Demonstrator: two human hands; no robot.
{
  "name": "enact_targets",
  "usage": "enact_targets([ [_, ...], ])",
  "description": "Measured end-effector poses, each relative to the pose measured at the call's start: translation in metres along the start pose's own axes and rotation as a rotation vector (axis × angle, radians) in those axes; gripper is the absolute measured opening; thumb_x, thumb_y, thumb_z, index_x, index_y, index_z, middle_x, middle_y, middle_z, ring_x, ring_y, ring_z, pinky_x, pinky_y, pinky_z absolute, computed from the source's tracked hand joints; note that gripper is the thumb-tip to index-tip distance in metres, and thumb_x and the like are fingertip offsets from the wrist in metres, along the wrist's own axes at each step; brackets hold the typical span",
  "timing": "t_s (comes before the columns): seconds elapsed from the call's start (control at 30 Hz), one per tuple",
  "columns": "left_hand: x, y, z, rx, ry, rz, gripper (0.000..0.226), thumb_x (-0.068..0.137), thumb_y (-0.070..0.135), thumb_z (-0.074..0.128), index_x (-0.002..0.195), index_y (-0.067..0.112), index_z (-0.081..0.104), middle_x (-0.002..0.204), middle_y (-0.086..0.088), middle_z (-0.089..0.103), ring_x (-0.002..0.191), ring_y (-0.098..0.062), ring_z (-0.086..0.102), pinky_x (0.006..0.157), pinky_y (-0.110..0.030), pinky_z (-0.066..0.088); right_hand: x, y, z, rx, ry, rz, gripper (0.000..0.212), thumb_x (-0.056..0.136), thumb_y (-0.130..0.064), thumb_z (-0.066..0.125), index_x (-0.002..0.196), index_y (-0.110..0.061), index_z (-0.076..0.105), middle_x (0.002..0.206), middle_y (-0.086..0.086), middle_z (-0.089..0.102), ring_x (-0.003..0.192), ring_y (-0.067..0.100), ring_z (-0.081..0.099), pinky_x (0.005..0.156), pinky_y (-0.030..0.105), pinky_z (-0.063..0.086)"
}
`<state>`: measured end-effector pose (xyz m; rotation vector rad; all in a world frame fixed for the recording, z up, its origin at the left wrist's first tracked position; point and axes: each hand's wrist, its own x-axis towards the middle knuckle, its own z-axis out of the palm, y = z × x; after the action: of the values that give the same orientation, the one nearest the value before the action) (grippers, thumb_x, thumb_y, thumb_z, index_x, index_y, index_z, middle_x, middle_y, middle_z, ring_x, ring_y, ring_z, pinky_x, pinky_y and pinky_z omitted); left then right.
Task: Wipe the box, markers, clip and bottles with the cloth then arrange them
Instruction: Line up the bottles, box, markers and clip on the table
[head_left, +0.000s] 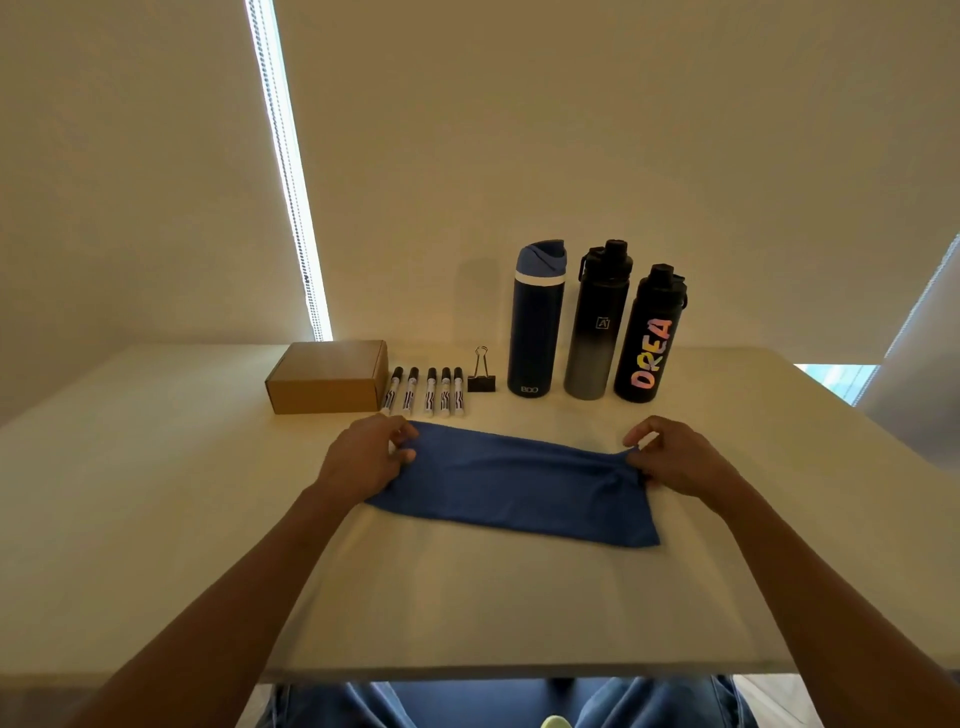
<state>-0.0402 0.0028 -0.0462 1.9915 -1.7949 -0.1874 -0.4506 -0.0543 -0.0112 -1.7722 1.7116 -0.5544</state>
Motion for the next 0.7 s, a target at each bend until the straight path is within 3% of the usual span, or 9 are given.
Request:
enact_targets([
  [0.17,0.012,0.020,0.011,0.086,-0.074,0.223,0.033,0.097,0.009,0.066,0.122,0.030,0.074,0.127,0.005,0.065,0.116,-0.018,0.059,0.100,-0.033,0.049,-0.013,0.001,-0.024,0.048,-0.233,0.029,0.011,0.094,-0.016,0.065,0.104,-0.019,0.067,0.104,0.008,0.070,0.092,0.022,0.070,0.074,0.030,0.061],
  [0.37,0.016,0.040,0.029,0.161,0.036,0.276,0.043,0.090,0.005,0.068,0.121,0.034,0.074,0.124,0.009,0.068,0.115,-0.017,0.059,0.091,-0.034,0.055,-0.010,0.011,-0.024,-0.204,-0.260,-0.111,0.024,0.094,-0.013,0.056,0.093,-0.027,0.075,0.106,-0.003,0.068,0.101,0.015,0.061,0.092,0.033,0.051],
  [0.43,0.013,0.038,0.031,0.211,0.131,0.248,0.034,0.091,0.009,0.070,0.119,0.029,0.075,0.124,0.005,0.068,0.115,-0.019,0.060,0.092,-0.035,0.054,-0.009,0.013,-0.023,-0.182,-0.264,-0.102,0.024,0.094,-0.014,0.056,0.091,-0.026,0.077,0.104,-0.003,0.069,0.100,0.015,0.061,0.093,0.034,0.052],
  [0.53,-0.002,0.045,0.032,0.106,0.236,0.286,0.020,0.097,0.021,0.068,0.116,0.022,0.074,0.124,0.001,0.066,0.112,-0.020,0.060,0.093,-0.036,0.053,-0.007,0.015,-0.024,-0.007,-0.210,-0.116,0.030,0.096,-0.010,0.053,0.092,-0.023,0.080,0.100,-0.007,0.072,0.098,0.011,0.062,0.082,0.022,0.049],
  [0.7,-0.035,0.083,0.036,-0.156,0.030,0.465,0.017,0.099,0.038,0.065,0.115,0.033,0.072,0.119,0.013,0.064,0.108,-0.001,0.056,0.096,-0.023,0.046,-0.003,0.016,-0.022,0.149,-0.103,-0.218,0.043,0.094,0.004,0.051,0.107,-0.027,0.077,0.113,-0.012,0.070,0.110,0.006,0.061,0.091,0.019,0.047],
])
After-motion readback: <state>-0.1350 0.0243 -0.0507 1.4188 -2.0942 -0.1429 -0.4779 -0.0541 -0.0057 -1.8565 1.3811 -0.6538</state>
